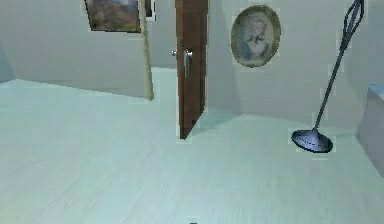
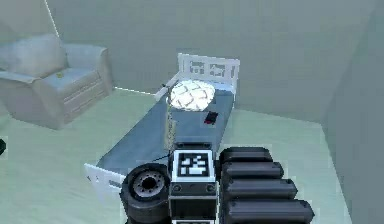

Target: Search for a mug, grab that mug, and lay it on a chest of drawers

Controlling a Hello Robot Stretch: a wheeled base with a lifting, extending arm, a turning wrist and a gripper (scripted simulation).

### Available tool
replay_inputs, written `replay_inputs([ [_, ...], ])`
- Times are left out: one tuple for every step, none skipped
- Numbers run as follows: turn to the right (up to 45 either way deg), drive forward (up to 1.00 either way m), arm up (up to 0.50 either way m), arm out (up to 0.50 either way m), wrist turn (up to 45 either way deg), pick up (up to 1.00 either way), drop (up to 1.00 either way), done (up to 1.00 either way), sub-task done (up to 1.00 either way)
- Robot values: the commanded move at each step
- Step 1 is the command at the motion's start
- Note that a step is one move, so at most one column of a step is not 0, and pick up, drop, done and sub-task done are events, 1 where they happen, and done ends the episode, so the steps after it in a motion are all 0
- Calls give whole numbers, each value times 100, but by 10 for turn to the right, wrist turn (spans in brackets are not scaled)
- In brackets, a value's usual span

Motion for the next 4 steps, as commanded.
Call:
replay_inputs([
  [-450,0,0,0,0,0,0,0,0],
  [-210,0,0,0,0,0,0,0,0],
  [-30,0,0,0,0,0,0,0,0],
  [0,100,0,0,0,0,0,0,0],
])
